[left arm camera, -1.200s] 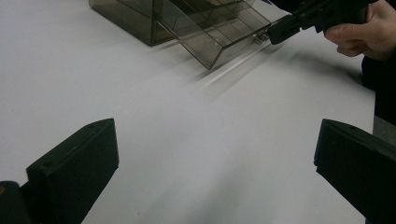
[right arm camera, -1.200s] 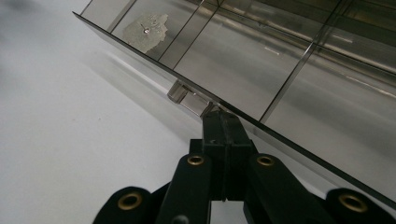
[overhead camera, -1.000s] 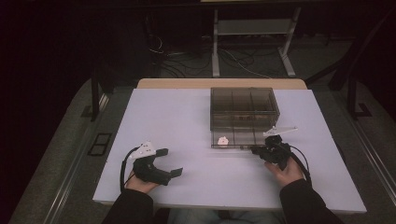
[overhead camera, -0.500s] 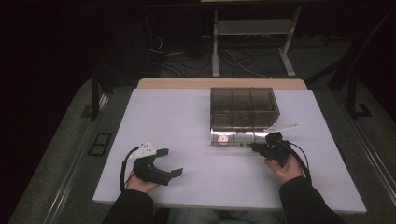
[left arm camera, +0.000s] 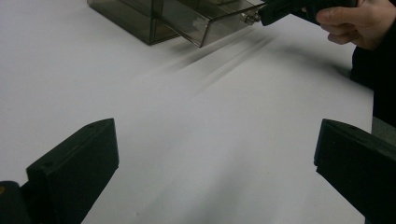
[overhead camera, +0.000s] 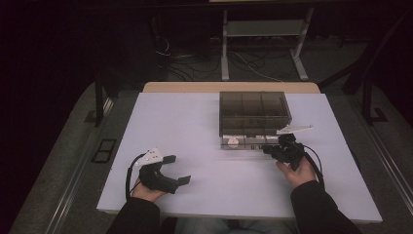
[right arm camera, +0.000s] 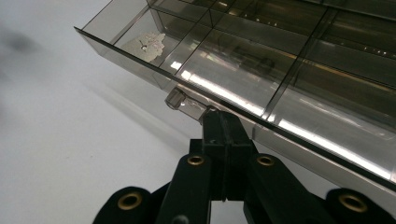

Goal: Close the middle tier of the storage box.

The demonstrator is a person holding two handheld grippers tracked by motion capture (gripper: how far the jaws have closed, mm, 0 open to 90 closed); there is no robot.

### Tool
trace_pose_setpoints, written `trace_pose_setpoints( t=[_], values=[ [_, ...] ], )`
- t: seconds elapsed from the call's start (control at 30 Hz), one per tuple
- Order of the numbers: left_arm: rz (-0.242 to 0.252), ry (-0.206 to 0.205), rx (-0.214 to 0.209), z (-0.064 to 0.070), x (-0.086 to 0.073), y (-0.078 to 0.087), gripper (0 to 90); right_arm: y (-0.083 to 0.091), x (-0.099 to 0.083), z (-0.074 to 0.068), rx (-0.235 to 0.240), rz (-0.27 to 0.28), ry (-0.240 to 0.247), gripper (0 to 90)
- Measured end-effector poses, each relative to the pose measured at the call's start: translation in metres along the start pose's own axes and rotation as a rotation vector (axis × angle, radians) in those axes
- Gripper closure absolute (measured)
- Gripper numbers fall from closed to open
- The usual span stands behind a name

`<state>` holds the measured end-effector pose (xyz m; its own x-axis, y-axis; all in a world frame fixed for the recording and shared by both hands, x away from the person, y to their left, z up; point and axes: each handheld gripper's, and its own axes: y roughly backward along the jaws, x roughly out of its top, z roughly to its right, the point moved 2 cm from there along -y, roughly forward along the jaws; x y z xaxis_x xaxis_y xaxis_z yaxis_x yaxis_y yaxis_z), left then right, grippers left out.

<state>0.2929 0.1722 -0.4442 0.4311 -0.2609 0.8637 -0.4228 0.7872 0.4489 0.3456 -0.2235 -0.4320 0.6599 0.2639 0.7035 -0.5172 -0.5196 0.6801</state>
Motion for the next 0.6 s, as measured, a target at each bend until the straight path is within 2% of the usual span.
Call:
trace_pose_setpoints(
  t=[0.6],
  values=[
    [-0.004,0.001,0.001,-0.0005,-0.0003,0.0000,0.0,-0.0063,0.0095,0.0066,0.000,0.010,-0.017,89.1]
  ],
)
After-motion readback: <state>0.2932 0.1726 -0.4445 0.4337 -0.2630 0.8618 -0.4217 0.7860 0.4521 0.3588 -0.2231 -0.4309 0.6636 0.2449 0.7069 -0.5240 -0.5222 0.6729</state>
